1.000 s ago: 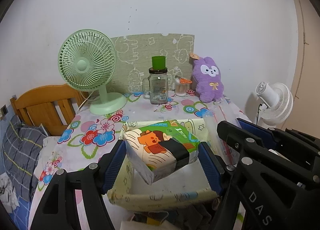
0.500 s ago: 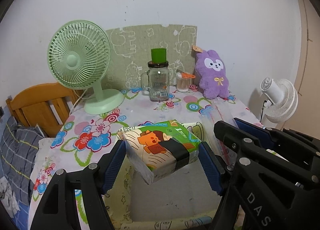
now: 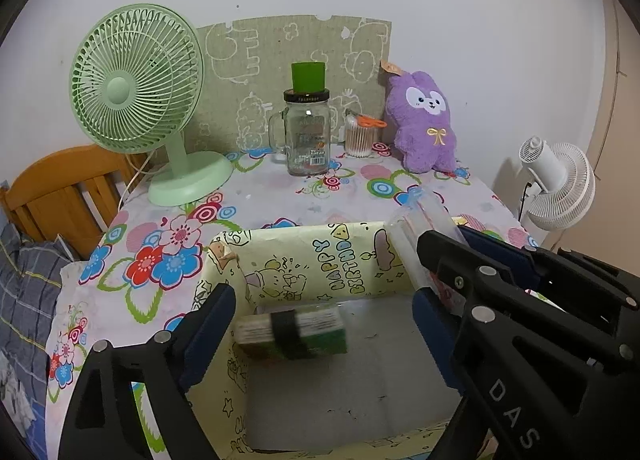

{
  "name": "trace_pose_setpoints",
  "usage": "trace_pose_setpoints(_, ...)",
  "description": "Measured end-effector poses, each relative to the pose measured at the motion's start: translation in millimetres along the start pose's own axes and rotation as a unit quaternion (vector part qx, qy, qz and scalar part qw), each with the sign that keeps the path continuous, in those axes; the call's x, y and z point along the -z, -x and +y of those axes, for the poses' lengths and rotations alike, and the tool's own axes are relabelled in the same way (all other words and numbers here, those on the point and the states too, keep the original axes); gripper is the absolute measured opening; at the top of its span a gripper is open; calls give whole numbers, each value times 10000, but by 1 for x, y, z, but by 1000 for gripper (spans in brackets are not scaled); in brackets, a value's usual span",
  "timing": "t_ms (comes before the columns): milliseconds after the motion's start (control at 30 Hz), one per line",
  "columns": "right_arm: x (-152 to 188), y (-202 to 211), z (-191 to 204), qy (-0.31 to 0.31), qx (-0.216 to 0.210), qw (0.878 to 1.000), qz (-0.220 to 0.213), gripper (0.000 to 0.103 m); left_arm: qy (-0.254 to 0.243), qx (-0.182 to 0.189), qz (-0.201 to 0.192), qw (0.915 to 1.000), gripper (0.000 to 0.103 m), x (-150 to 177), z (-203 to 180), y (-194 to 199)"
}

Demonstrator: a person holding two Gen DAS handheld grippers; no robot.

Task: Organize soft objects
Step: 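Open the left tool to drop the tissue pack in the box while the right releases the bag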

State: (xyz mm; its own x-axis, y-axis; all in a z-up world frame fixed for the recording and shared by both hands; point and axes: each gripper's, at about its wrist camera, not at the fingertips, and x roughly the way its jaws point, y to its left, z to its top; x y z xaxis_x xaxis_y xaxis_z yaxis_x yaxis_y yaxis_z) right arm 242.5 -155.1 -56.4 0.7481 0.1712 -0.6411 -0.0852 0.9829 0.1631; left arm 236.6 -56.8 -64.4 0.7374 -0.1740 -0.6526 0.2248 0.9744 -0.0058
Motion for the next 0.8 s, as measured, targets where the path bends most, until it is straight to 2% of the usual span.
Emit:
trace_pose_setpoints(133,-1,-4,0,7,-47,10000,57,24,7,36,25,10000,93,0,1,-1)
trace_pose_setpoints(200,-1,-6,-1,-23,-85,9999,103,34,-16,46,12,10000,94,0,1,0)
trace_pose_setpoints(267,0,-6,-1,-48,-38,9999,93,58,-47,66,-11,10000,96,0,0,1)
trace_pose_setpoints(333,0,-4,-2,-66,50,10000,23,67,-60,79,-34,9999,97,0,-1,2)
trace_pose_setpoints(467,1,-1,-3,-69,72,9999,27,76,-92,82,-91,9999,99,-1,-3,6)
trace_pose_setpoints(600,0,4,-3,-70,89,9999,14,77,-108,100,-149,9998,100,-1,-5,11)
trace_pose_setpoints(800,0,18,-2,-37,234,9996,-128,85,-131,99,-275,9995,100,-2,-8,24)
